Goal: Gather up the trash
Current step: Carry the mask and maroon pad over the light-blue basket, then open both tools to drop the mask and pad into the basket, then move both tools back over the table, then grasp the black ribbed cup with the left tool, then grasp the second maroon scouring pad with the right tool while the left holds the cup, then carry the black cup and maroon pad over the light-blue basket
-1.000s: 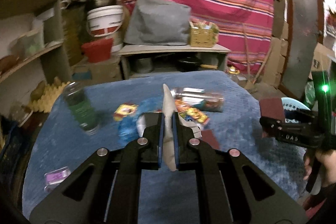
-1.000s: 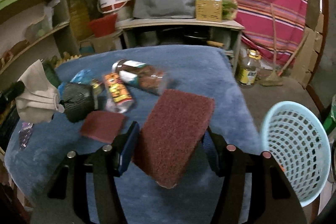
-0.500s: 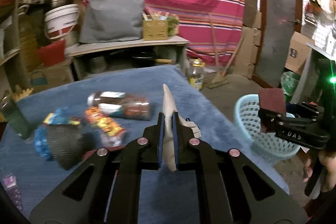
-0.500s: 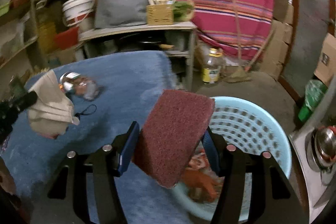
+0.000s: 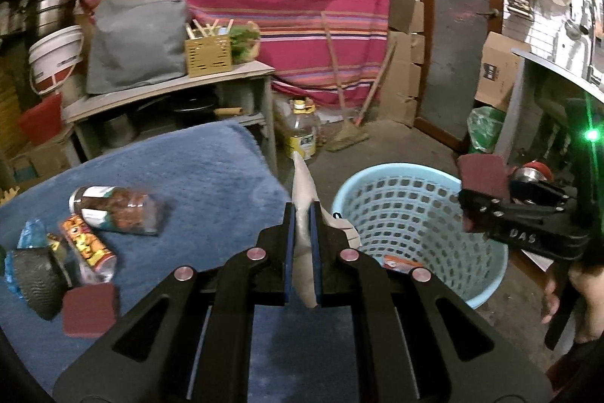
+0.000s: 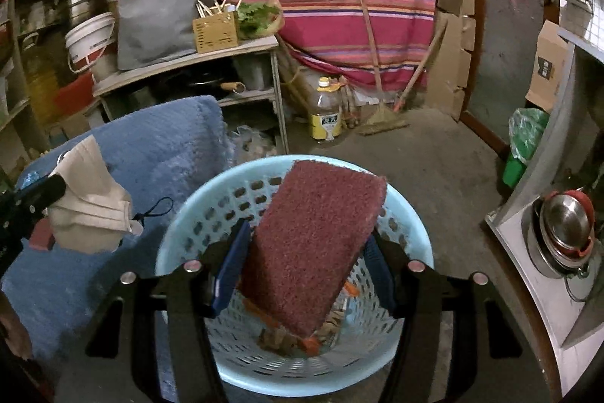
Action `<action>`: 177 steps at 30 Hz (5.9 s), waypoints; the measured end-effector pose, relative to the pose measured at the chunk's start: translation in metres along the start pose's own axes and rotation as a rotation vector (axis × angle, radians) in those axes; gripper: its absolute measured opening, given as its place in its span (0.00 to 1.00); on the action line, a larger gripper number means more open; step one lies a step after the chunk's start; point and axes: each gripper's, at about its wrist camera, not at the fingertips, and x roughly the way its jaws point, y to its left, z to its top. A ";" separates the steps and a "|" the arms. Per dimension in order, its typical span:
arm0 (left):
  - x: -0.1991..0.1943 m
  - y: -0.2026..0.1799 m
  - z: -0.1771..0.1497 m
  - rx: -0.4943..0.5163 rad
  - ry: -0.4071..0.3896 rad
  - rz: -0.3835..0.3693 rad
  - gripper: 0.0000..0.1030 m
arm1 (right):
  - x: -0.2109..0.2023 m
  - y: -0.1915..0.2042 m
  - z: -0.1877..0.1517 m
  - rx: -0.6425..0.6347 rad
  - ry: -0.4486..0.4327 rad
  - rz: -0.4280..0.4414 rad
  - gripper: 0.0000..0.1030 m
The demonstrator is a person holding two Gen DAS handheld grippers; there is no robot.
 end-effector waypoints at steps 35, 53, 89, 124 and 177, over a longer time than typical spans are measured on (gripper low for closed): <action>0.025 -0.024 -0.004 0.022 0.038 0.043 0.89 | -0.017 -0.038 -0.002 0.094 -0.049 -0.058 0.81; -0.024 0.176 -0.045 -0.176 0.072 0.450 0.95 | 0.003 0.104 0.004 -0.054 -0.049 0.028 0.90; -0.036 0.270 -0.080 -0.342 0.140 0.470 0.69 | 0.021 0.206 -0.005 -0.136 0.008 0.101 0.90; -0.153 0.373 -0.142 -0.426 0.095 0.497 0.68 | 0.033 0.412 -0.069 -0.353 0.147 0.206 0.90; -0.067 0.204 -0.063 -0.200 0.031 0.309 0.68 | -0.011 0.185 -0.010 -0.193 -0.016 0.065 0.82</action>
